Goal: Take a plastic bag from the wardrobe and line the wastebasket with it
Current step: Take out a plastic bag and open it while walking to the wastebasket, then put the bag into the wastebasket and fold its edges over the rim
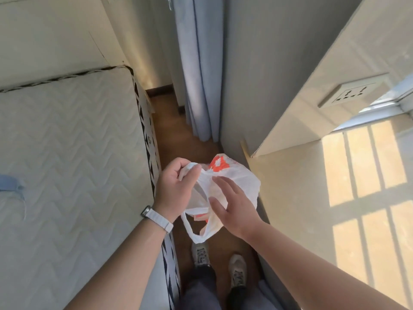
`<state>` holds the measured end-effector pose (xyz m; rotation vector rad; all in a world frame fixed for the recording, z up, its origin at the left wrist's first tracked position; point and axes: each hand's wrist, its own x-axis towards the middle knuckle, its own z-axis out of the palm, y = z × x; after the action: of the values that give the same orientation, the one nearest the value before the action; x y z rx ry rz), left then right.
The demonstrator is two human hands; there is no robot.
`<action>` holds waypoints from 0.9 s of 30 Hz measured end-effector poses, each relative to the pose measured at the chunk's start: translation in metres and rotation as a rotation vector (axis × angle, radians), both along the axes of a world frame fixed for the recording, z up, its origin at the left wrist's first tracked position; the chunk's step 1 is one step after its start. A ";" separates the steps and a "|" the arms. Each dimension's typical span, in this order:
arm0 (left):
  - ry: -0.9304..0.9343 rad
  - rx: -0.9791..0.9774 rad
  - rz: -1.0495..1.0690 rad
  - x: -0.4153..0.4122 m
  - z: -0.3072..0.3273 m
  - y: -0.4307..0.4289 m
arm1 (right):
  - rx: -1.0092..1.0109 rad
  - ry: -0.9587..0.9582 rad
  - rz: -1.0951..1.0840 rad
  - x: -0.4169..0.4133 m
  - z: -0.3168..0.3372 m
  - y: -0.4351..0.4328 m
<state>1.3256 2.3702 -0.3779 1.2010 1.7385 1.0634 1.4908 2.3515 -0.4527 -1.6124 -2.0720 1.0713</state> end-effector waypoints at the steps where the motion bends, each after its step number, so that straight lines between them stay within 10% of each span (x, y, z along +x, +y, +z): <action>1: -0.002 -0.017 -0.002 -0.006 -0.019 0.012 | -0.006 -0.010 -0.021 -0.005 -0.015 0.010; 15: 0.007 0.037 -0.028 -0.058 -0.292 0.061 | 0.037 -0.010 0.066 -0.057 -0.284 0.067; 27: 0.147 0.202 -0.032 -0.094 -0.386 0.059 | 0.306 0.048 0.150 -0.073 -0.425 0.077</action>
<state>1.2317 2.4296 -0.7634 1.4591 1.7473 1.1792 1.4177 2.4284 -0.8780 -1.2903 -2.2246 0.7797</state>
